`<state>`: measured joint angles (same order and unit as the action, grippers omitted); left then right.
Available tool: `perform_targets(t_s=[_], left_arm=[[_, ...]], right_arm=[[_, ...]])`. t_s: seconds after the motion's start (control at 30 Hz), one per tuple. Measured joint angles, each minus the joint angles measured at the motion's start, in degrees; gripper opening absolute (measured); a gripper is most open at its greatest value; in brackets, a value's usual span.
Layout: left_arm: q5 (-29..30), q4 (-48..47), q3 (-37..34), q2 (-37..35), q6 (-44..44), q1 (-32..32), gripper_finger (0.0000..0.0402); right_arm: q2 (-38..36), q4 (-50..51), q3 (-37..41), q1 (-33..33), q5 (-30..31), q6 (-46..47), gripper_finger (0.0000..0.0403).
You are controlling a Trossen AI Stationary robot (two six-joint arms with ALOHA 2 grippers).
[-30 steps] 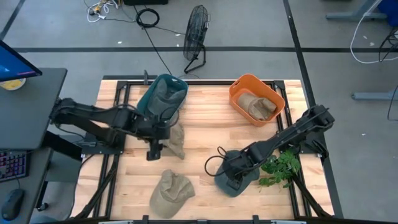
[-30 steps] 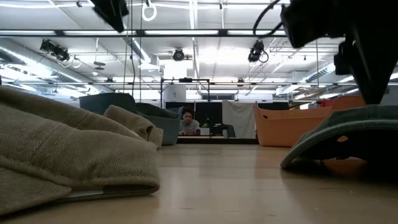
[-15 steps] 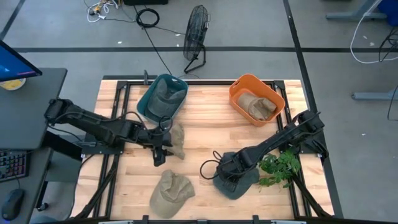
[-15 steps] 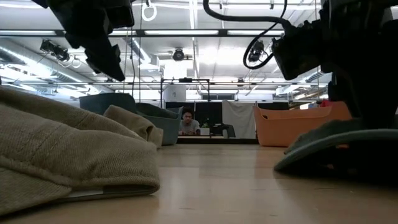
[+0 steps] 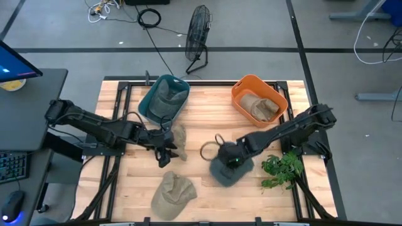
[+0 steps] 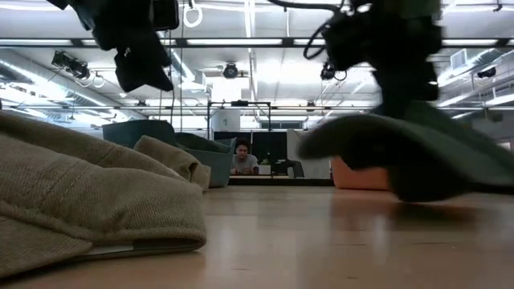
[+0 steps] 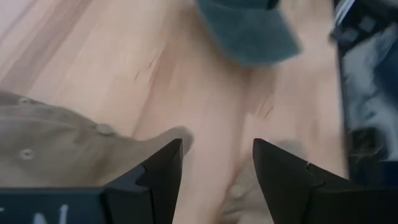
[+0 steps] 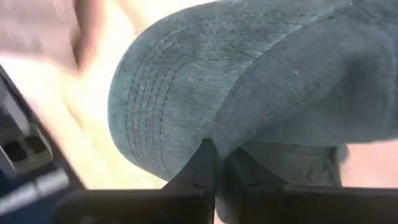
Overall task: Pick & Place hat
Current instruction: Put the blue cap into the blue bin
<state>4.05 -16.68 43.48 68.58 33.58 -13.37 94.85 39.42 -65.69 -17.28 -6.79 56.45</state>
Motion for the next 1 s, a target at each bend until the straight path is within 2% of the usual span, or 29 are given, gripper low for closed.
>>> perform_targets(t_s=[0.2, 0.37, 0.47, 0.77, 1.0], left_arm=[[0.2, 5.4, 0.0, 0.0, 11.3, 0.5, 0.0199], [0.5, 9.4, 0.0, 0.0, 17.2, 2.1, 0.0199], [0.8, 10.3, 0.0, 0.0, 20.0, 4.3, 0.0199], [1.2, 14.6, 0.0, 0.0, 19.3, 9.6, 0.0199], [5.1, 15.6, 0.0, 0.0, 19.1, 13.4, 0.0185]], right_arm=[[-4.2, -9.0, 0.0, 6.1, 8.2, -6.2, 0.0010], [-4.2, -21.1, 0.0, 8.7, 16.2, -22.6, 0.0007], [-4.0, -24.4, 0.0, 9.3, 21.2, -27.3, 0.0006], [-4.0, -27.1, 0.0, 13.0, 22.4, -31.0, 0.0006], [-4.0, -30.8, 0.0, 14.7, 20.9, -35.4, 0.0006]])
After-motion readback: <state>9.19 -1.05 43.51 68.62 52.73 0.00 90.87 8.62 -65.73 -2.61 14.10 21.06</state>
